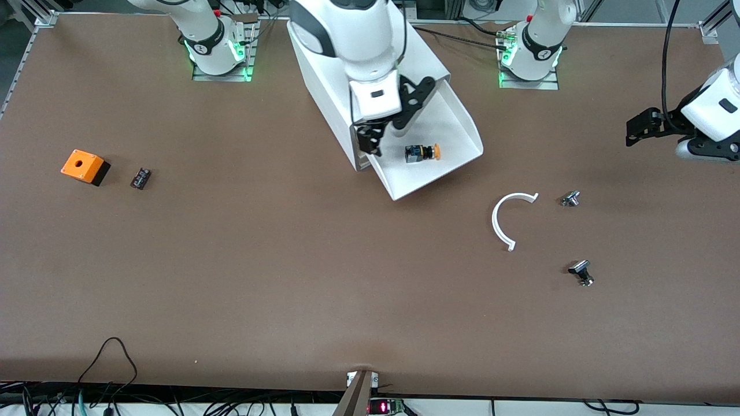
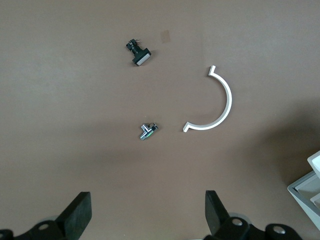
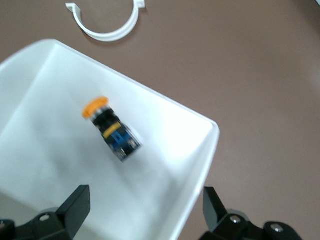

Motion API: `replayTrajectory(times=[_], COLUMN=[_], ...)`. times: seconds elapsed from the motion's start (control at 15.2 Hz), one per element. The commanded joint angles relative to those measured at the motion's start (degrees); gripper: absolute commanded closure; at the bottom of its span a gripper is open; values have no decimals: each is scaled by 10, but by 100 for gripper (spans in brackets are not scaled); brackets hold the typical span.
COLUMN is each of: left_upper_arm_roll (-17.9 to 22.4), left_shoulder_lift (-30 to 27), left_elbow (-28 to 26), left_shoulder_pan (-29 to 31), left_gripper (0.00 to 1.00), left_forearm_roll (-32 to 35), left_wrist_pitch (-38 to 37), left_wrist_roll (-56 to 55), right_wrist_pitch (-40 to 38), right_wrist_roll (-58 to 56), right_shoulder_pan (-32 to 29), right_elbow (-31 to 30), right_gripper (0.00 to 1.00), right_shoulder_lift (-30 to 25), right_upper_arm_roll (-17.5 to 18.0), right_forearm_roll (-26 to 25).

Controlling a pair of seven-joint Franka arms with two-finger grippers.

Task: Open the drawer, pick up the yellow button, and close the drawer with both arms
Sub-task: 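Move the right gripper over the yellow button while the left gripper withdraws, then lower the right gripper and grasp the yellow push button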

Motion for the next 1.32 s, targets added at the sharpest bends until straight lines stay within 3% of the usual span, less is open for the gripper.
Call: replayTrajectory(times=[0.0, 0.33, 1.25], left_upper_arm_roll=[-3, -3, -1], left_shoulder_lift=[8, 8, 9], left_elbow=[15, 15, 15], left_shoulder_pan=[-2, 1, 4], left_gripper=[0, 0, 0], left_forearm_roll=[14, 10, 8], left_wrist_pitch=[-12, -13, -12], left_wrist_roll=[-9, -9, -8], right_wrist_pitch=[-9, -6, -11], right_wrist_roll=[-32, -107, -215], right_shoulder_pan=[17, 25, 25], right_elbow=[101, 116, 85], right_gripper=[0, 0, 0], right_shoulder_lift=[67, 100, 110], right_upper_arm_roll=[-7, -12, -13], right_forearm_roll=[-4, -5, -6])
